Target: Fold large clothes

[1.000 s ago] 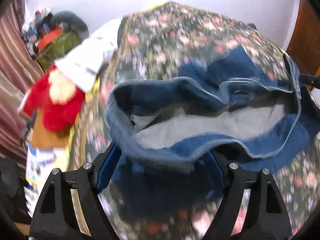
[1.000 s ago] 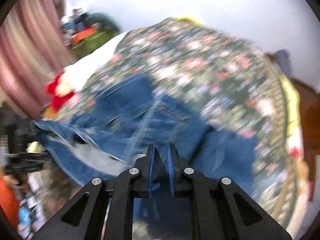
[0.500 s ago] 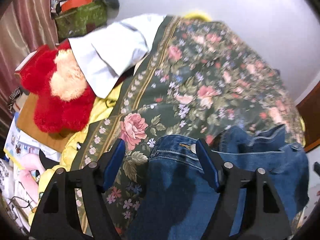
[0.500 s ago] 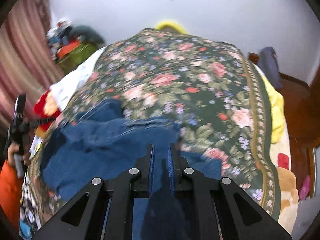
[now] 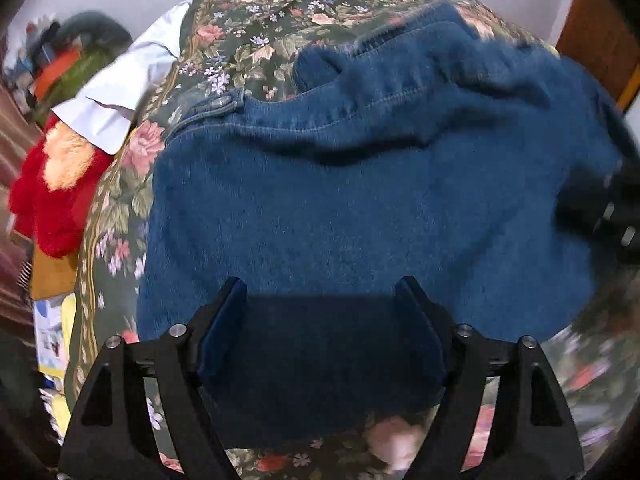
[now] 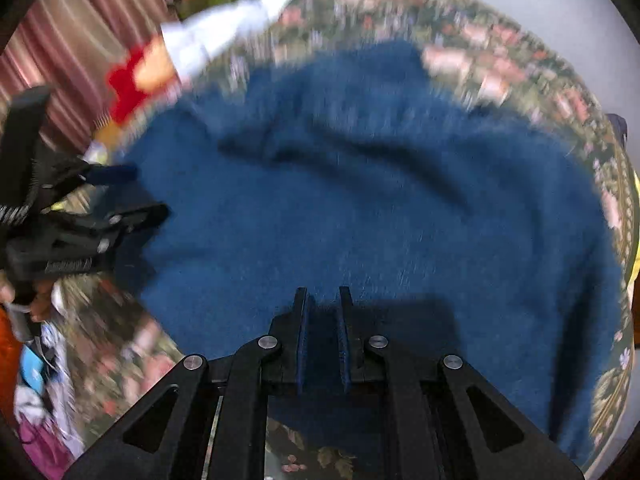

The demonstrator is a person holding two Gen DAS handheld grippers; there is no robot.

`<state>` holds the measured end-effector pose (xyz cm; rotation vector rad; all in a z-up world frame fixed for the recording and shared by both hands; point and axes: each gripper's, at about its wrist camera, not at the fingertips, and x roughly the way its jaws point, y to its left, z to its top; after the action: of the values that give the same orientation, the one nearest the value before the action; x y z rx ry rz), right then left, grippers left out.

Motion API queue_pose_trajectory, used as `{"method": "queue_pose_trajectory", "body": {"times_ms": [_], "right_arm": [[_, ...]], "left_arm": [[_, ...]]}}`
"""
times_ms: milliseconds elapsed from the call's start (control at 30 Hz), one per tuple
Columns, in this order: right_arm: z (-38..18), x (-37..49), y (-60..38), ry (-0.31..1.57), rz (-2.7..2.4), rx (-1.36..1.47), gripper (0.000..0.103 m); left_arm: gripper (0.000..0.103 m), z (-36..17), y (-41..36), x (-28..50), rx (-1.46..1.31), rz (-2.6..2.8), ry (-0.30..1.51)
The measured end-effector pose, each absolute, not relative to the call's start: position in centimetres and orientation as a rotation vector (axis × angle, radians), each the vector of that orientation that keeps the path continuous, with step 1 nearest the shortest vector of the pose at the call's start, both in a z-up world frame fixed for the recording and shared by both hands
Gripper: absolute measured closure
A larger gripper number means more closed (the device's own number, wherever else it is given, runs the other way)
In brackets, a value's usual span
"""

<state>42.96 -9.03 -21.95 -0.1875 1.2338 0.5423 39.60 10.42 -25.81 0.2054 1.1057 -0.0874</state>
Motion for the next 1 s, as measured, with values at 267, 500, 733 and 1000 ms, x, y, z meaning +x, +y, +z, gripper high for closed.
{"method": "queue_pose_trajectory", "body": {"times_ms": [267,500,733,1000], "right_arm": [[-21.1,40.5,-12.6,1.150,0.508,-0.300,0.094],[-19.3,39.3,-17.4,1.104,0.386,-0.309,0.094],[-18.4,37.7,-21.6,1.096,0.314,-0.320,0.094],[-16.3,36.1,-19.6,1.053,0.302,-0.372,0.094]], "left_arm": [[0.015,-24.3,13.0,36.3,0.166,0.009,0.988],[0.013,-23.9,17.6,33.2,0.083,0.147,0.962],[0.013,-23.9,21.9,29.6,-0.042,0.327,0.938],[0.013,-22.3,20.4,28.2,-0.209,0.284,0.903]]}}
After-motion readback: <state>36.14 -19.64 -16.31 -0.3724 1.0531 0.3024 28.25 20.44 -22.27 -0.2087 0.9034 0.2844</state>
